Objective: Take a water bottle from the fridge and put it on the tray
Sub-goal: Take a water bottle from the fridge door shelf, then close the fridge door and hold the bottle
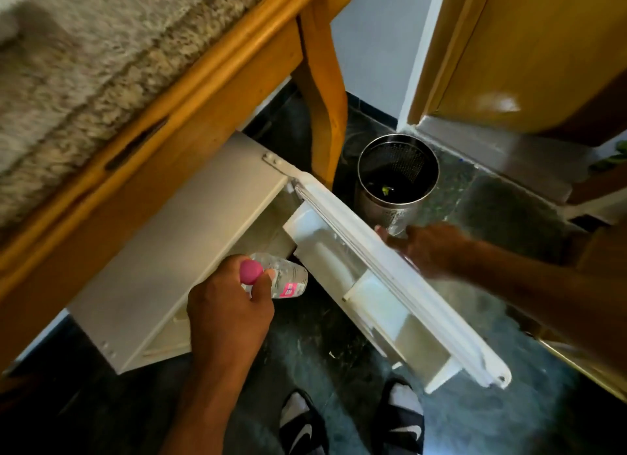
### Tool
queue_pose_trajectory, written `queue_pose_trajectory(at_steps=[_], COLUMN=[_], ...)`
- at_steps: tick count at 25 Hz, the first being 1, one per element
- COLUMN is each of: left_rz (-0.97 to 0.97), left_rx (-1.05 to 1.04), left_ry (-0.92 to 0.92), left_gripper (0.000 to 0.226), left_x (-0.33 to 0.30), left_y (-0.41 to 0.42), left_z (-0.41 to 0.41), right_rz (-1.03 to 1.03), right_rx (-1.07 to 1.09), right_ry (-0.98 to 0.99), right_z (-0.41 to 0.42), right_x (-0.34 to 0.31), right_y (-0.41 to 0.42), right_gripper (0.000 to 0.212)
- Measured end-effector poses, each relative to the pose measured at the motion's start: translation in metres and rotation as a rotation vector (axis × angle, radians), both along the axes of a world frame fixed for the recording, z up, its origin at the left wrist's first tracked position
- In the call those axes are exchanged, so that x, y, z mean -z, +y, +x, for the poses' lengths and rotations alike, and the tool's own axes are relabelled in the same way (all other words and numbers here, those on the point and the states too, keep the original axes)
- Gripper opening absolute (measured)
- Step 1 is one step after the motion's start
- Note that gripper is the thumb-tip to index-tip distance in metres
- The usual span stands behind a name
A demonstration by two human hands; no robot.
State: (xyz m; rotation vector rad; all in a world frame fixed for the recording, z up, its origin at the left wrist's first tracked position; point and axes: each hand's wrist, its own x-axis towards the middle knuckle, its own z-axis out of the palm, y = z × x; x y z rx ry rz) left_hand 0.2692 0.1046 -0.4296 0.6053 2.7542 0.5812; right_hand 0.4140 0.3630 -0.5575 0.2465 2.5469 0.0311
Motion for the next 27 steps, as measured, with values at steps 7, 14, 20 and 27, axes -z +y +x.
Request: queue_pose_trajectory(at_steps=[7, 14, 20, 27], left_rz=[-0.021, -0.030, -0.004, -0.024], left_rx=[-0.075, -0.060, -0.019, 0.054], left_ry=[0.072, 0.172, 0.247, 0.238], left_gripper=[0.030, 0.025, 0.015, 0.017], left_x=[-0.028, -0.034, -0.035, -0.094], left_y=[-0.043, -0.054, -0.060, -0.063], left_z=[-0.023, -0.037, -0.052, -0.032], right_rz=[-0.145, -0.201, -0.225, -0.247], right_rx=[0.041, 0.099, 0.126, 0.066], right_ry=[0.092, 0.097, 0.039, 0.257], right_z=[-0.025, -0.116, -0.154, -0.123], right_x=[0.009, -0.004, -0.007, -0.137], right_y=[-0.103, -0.151, -0.162, -0.150], right_gripper=[0.108, 0.084, 0.083, 0.027])
